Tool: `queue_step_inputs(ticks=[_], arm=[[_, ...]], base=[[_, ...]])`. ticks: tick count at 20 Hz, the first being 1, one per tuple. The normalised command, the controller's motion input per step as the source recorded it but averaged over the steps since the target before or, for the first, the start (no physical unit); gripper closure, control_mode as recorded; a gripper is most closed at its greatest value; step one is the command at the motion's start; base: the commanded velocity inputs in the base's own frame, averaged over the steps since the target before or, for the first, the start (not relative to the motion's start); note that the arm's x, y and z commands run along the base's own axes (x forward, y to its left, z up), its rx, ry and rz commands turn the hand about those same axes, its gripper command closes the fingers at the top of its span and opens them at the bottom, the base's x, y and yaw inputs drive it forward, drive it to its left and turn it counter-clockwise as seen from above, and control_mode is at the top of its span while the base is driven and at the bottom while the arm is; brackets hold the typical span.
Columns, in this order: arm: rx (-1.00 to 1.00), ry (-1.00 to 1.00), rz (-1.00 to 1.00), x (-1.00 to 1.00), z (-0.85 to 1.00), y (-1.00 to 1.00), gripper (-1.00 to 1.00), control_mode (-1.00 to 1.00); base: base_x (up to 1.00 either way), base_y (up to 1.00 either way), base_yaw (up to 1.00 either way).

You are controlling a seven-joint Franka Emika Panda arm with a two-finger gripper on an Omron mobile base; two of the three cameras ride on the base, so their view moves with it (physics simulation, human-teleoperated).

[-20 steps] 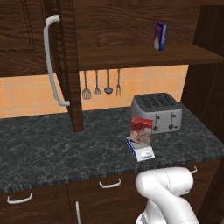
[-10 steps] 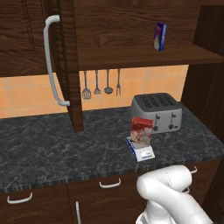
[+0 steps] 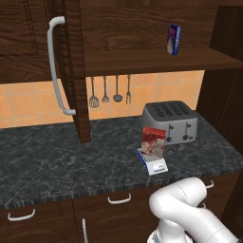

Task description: Pick the cereal and place it on the digital scale for weighing, and close the cabinet.

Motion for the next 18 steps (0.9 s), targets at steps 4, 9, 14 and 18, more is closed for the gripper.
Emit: queue_step_inputs(ticks=[4,9,14,18], arm=[[0.00,0.03,0.01,0.79,0.00,-0.09,-1.00,-1.00],[0.00,0.08,0.00,0.55,0.00,-0.07,-1.00,-1.00],[-0.08,-0.02,0.05,0.25,0.07,0.33,-1.00,-1.00],[-0.22,-0.21,0.11,0.24,0.34,0.97,-1.00,-1.00]], base=[[0.00,0.00,0.00],[0.00,0.00,0.00],[0.00,0.00,0.00],[0.00,0.00,0.00]])
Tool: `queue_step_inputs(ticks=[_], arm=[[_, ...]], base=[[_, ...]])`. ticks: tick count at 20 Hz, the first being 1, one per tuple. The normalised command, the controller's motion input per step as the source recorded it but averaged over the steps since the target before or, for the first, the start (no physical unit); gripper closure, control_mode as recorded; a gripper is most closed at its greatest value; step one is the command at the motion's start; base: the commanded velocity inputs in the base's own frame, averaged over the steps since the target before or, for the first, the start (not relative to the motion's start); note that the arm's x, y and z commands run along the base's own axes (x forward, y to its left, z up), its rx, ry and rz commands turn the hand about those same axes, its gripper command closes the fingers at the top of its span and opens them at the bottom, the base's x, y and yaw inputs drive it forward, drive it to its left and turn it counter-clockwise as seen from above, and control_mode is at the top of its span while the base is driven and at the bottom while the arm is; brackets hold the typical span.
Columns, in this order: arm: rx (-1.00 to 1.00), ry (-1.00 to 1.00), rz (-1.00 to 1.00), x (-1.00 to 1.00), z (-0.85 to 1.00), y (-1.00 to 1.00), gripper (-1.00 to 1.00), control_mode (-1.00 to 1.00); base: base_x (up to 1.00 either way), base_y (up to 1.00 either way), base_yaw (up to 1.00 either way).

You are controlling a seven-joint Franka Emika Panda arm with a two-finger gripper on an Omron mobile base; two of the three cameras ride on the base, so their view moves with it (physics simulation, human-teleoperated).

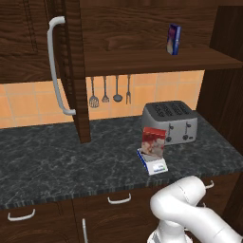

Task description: Pick the cereal and place it on the digital scale for weighing, and close the cabinet.

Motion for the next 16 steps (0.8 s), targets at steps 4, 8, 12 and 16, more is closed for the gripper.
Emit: queue_step_inputs(ticks=[4,8,12,16], arm=[[-0.22,-0.12,0.09,0.75,0.34,1.00,-1.00,-1.00],[-0.15,-0.02,0.05,0.87,0.28,1.00,-1.00,-1.00],[-0.02,0.02,0.15,1.00,0.04,1.00,-1.00,-1.00],[0.00,0.07,0.26,1.00,0.00,0.67,-1.00,-1.00]], base=[[0.00,0.00,0.00],[0.00,0.00,0.00],[0.00,0.00,0.00],[0.00,0.00,0.00]])
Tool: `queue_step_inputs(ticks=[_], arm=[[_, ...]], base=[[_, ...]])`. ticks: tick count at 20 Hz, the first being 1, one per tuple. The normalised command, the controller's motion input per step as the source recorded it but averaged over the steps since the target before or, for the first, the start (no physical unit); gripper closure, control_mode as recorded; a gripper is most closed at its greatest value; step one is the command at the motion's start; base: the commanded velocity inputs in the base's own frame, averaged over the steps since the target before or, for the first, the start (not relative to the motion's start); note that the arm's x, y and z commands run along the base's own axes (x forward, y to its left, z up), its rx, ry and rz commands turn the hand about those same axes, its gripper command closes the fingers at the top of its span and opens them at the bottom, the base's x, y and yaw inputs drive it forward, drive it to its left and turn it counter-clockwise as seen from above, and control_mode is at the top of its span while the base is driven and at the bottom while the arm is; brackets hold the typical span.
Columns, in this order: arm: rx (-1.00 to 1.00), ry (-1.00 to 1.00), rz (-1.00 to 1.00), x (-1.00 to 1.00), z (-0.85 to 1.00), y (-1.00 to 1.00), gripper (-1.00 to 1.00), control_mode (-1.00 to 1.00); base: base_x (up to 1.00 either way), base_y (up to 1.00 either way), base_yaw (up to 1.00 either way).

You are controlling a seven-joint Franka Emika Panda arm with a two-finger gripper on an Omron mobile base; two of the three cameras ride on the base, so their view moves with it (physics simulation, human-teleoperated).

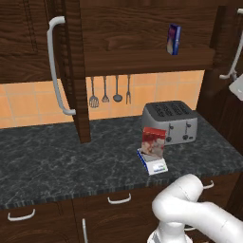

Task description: Pick the cereal and place it on the digital scale for weighing, and close the cabinet.

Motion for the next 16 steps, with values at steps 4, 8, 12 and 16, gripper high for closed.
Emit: queue_step_inputs(ticks=[4,8,12,16], arm=[[-0.02,0.22,0.25,0.96,0.06,0.23,-1.00,-1.00],[-0.06,0.13,0.15,1.00,0.00,0.22,-1.00,-1.00],[-0.09,0.04,0.02,0.90,-0.03,0.43,-1.00,-1.00],[-0.05,0.00,0.00,0.83,-0.13,0.32,-1.00,-1.00]], base=[[0.00,0.00,0.00],[0.00,0.00,0.00],[0.00,0.00,0.00],[0.00,0.00,0.00]])
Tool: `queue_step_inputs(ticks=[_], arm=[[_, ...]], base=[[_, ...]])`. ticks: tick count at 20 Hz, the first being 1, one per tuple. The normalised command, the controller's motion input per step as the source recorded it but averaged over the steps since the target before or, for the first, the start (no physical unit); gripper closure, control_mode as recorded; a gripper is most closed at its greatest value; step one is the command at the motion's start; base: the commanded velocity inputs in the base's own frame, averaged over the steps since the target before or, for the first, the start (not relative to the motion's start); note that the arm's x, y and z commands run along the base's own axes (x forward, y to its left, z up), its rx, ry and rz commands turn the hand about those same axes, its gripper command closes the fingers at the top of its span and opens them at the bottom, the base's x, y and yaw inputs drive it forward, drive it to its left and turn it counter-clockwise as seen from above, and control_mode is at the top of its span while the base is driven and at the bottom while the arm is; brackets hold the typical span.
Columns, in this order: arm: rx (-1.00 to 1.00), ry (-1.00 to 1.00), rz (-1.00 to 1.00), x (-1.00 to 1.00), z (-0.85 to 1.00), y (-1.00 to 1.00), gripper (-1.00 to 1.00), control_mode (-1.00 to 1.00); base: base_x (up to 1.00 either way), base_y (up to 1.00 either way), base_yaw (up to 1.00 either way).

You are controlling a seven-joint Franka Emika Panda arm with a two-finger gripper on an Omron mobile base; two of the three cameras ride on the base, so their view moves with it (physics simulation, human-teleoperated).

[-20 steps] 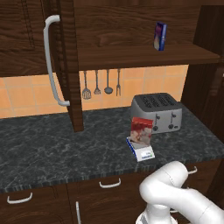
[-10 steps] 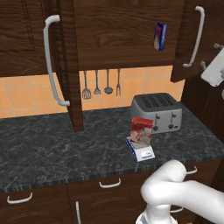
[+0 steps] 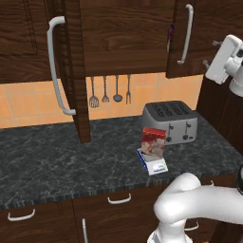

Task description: Pick the cereal and place it on the digital scale for weighing, and close the cabinet.

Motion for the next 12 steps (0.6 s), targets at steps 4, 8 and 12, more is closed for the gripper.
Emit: queue_step_inputs(ticks=[4,8,12], arm=[[-0.01,0.00,0.00,0.92,-0.17,0.19,-1.00,-1.00],[0.00,-0.02,0.00,0.89,-0.19,0.09,-1.00,-1.00],[0.00,-0.14,0.00,0.61,-0.28,0.06,-1.00,-1.00]], base=[[0.00,0.00,0.00],[0.00,0.00,0.00],[0.00,0.00,0.00]])
